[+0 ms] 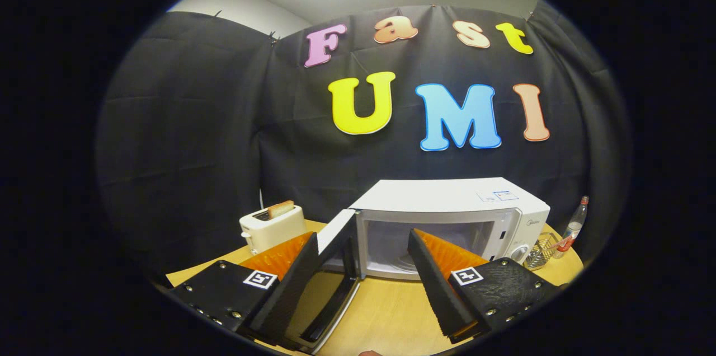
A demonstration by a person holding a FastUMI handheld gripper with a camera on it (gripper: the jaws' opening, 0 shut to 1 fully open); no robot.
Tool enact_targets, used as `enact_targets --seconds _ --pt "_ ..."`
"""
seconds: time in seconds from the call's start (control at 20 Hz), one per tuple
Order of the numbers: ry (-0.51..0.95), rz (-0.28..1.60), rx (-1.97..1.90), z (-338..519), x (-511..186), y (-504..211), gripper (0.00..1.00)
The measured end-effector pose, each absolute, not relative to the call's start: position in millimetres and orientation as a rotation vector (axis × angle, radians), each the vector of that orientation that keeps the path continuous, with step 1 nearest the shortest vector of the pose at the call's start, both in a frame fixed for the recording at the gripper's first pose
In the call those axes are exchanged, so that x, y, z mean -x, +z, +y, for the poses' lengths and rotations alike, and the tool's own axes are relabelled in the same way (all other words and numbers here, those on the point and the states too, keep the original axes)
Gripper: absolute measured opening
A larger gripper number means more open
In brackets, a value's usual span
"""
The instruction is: Open the microwave, put the food inside, and close the microwave door.
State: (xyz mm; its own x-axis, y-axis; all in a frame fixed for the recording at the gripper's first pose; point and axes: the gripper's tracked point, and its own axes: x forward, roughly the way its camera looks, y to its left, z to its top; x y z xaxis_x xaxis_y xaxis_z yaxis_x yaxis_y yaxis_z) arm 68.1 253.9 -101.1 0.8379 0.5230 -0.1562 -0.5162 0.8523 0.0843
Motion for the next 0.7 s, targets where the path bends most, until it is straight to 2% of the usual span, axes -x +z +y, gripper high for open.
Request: enact_targets --seconds 0.4,0.7 --pt "0.736 0.140 -0.059 312 14 -81 0.97" --pt "0.849 0.170 -0.050 350 65 -92 0.98"
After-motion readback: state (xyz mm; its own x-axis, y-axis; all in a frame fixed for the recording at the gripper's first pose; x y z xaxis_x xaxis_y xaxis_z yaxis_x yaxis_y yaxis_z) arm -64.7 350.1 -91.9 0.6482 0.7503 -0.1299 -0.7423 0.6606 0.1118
